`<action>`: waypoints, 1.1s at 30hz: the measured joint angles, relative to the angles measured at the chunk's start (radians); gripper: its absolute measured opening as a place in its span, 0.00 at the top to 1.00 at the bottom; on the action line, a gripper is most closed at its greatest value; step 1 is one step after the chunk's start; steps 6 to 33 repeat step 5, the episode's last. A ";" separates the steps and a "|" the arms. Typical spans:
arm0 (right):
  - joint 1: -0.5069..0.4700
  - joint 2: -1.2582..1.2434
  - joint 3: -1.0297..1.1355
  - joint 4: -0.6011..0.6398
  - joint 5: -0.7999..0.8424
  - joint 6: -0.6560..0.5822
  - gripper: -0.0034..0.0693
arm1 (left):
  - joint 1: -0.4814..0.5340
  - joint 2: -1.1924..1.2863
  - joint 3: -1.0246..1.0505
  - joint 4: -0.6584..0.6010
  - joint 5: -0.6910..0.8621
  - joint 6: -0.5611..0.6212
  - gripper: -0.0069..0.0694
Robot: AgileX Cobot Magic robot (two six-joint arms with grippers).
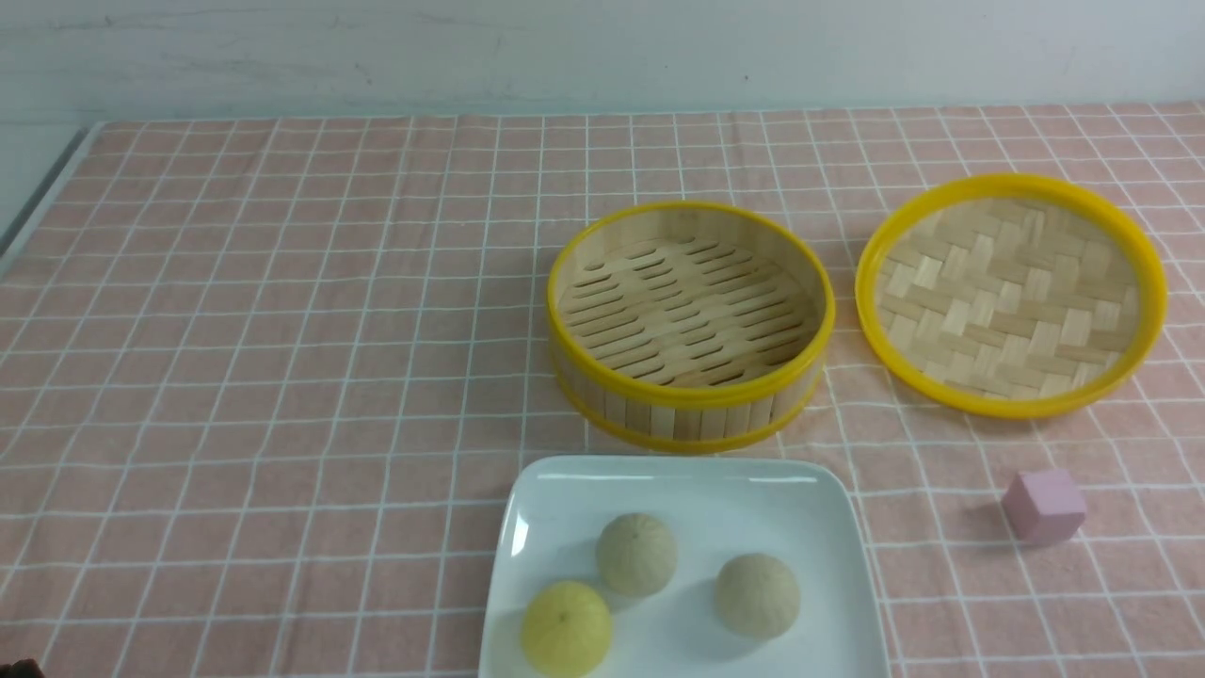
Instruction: Put the steamed buns into the plate on the pink tablecloth.
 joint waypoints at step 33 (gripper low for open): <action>0.000 0.000 0.000 0.000 0.000 0.000 0.63 | 0.000 0.000 0.000 0.000 0.000 0.000 0.81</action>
